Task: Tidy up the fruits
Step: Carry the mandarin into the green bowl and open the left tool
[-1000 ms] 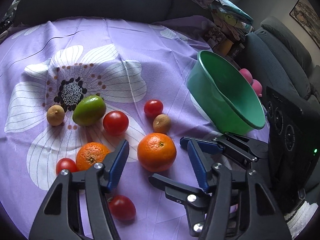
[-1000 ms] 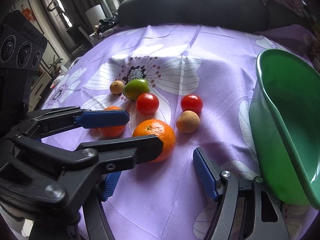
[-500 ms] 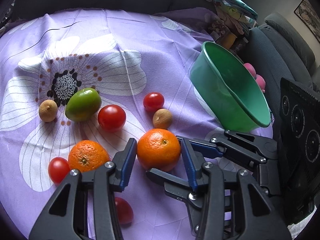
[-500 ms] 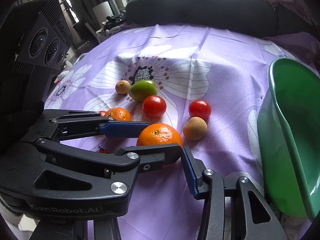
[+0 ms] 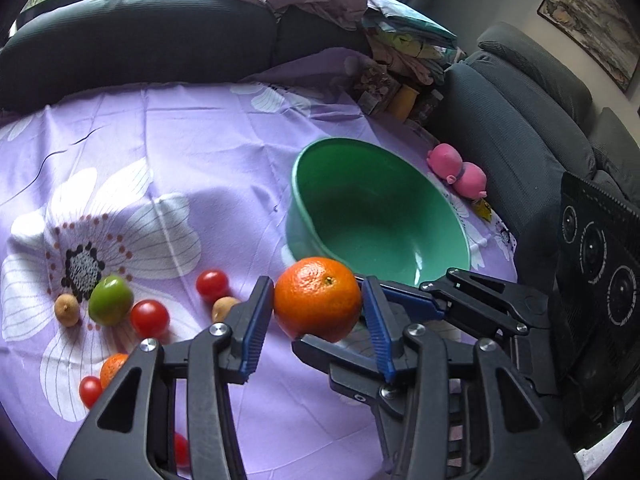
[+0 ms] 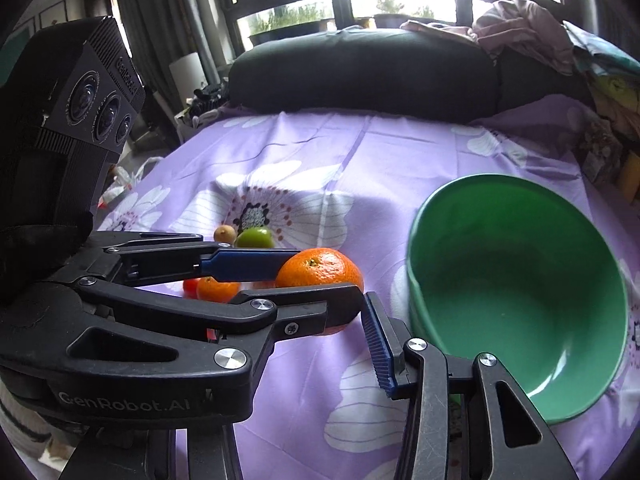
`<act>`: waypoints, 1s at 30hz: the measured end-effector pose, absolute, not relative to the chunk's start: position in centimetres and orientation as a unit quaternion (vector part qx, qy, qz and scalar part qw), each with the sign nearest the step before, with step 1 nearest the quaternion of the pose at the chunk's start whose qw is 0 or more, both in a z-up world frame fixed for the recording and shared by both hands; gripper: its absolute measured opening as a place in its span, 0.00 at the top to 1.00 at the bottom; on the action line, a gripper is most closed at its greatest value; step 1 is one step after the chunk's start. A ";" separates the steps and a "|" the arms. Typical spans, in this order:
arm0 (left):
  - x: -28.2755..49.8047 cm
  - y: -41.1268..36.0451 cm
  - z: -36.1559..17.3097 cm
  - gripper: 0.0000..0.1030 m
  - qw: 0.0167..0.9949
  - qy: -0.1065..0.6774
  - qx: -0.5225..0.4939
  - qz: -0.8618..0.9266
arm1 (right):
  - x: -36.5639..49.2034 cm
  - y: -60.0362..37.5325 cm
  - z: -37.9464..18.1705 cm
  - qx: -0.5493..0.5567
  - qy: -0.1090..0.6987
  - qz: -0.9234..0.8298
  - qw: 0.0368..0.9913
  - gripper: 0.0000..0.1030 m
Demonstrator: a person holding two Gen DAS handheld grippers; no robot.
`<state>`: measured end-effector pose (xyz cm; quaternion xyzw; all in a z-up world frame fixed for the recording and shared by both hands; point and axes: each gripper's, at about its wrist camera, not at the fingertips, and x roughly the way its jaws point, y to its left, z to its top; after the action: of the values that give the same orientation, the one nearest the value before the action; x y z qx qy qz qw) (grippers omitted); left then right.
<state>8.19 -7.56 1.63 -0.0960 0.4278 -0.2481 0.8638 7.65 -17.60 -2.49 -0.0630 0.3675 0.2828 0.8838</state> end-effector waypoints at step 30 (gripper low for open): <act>11.2 -12.6 2.0 0.20 0.863 0.433 -0.063 -0.251 | 9.4 -24.4 -1.6 -0.032 0.369 0.178 0.912 0.55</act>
<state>11.22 -12.64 2.00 -0.0635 0.4328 -0.2512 0.8635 9.40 -24.42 -1.65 -0.0324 0.3687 0.1779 0.9118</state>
